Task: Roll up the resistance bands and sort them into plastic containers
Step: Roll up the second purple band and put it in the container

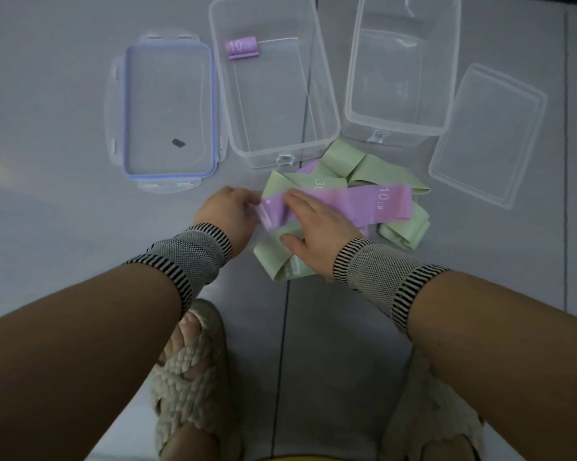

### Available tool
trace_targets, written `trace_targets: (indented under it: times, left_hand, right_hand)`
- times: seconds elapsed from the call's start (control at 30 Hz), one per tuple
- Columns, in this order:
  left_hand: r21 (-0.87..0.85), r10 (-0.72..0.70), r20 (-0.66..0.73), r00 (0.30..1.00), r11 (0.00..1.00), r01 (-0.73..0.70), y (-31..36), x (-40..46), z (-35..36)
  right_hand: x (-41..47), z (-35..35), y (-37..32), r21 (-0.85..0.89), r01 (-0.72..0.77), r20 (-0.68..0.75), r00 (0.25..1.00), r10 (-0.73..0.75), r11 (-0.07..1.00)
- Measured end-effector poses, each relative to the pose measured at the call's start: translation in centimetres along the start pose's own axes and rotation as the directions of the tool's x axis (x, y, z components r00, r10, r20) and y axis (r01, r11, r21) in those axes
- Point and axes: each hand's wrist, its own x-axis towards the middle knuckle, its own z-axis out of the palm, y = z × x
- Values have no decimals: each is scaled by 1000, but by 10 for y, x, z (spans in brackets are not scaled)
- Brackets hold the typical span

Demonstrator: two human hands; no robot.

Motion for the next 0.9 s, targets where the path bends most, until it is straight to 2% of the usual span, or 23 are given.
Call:
trace_targets:
  times: [0.17, 0.3, 0.37, 0.47, 0.57, 0.67, 0.77, 0.9]
  left_hand:
    - [-54, 25, 20, 999, 998, -24, -1, -5, -5]
    - [-226, 3, -4, 1000, 974, -4, 5, -11, -7]
    - [-400, -54, 23, 998, 914, 58, 9, -13, -11]
    - [-667, -134, 117, 984, 724, 178, 19, -17, -19]
    - [-743, -167, 176, 970, 624, 242, 33, -22, -25]
    - [-780, -162, 204, 965, 568, 261, 49, -27, -32]
    - [-806, -151, 224, 963, 526, 270, 66, -32, -45]
    - [-806, -98, 212, 972, 545, 230, 96, -45, -79]
  right_hand:
    - [3, 3, -3, -3, 7, -5, 1000, -7, 1000]
    - [1, 1, -3, 8, 16, 3, 1000, -16, 1000]
    - [-1, -1, -3, 11, 27, 7, 1000, -27, 1000]
    - [-4, -5, -3, 30, 23, -12, 1000, -23, 999]
    - [-8, -11, -5, 76, 27, -158, 987, -14, 997]
    - [-12, -23, -7, 115, 70, -344, 938, -27, 991]
    - [-19, -45, -7, 217, 93, -423, 906, 8, 972]
    - [-39, -88, -12, 357, 91, -462, 882, 91, 930]
